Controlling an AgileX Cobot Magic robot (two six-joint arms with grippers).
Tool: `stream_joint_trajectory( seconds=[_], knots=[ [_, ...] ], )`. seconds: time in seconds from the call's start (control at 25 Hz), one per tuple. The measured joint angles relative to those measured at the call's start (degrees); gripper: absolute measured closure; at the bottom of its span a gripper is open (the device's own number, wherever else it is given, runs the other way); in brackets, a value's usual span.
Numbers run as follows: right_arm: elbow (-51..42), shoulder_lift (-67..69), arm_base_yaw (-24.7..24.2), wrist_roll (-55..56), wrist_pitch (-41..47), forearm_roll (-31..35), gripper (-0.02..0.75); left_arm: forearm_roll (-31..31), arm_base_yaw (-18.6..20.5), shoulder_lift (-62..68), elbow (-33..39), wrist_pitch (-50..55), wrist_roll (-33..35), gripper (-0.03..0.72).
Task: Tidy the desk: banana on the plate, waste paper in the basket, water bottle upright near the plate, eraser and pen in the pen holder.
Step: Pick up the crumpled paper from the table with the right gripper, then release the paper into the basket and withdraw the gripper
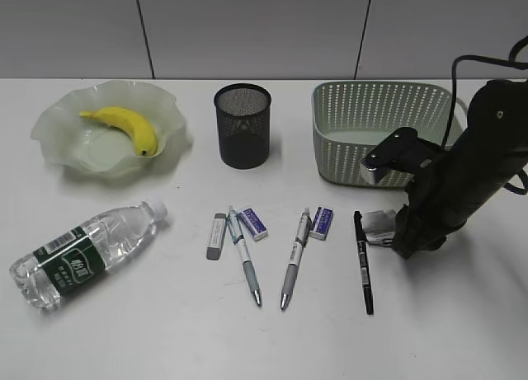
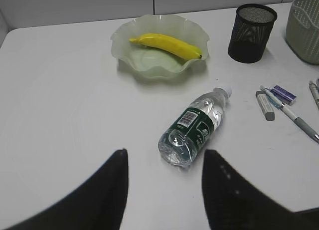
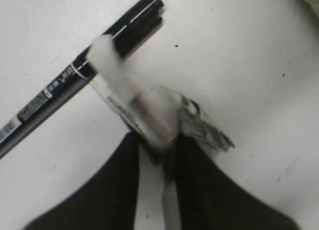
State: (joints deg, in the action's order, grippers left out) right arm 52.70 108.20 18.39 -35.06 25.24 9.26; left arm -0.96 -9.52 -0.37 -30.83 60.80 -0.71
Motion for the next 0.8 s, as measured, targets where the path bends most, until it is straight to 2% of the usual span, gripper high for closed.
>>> stream_joint_trajectory(
  seconds=[0.12,0.2,0.32,0.48,0.56,0.64,0.8],
  knots=[
    [0.6,0.0,0.0,0.0,2.9,-0.1,0.673,0.0,0.0,0.0,0.0,0.0,0.0,0.327],
    [1.2,-0.1,0.0,0.1,6.4,-0.2,0.713,0.0,0.0,0.0,0.0,0.0,0.0,0.327],
    [1.4,-2.4,0.0,3.4,10.7,-1.2,0.725,0.0,0.0,0.0,0.0,0.0,0.0,0.327],
    [1.7,-11.7,0.0,7.3,10.5,-2.7,0.725,0.0,0.0,0.0,0.0,0.0,0.0,0.327],
    [1.9,-16.4,0.0,7.6,6.4,-2.7,0.725,0.0,0.0,0.0,0.0,0.0,0.0,0.327],
    [2.2,-19.6,0.0,7.7,-1.6,-2.7,0.725,0.0,0.0,0.0,0.0,0.0,0.0,0.327],
    [3.0,-18.2,-0.2,7.8,-16.3,-2.7,0.724,0.1,0.0,0.0,0.0,0.0,0.0,0.327]
  ],
)
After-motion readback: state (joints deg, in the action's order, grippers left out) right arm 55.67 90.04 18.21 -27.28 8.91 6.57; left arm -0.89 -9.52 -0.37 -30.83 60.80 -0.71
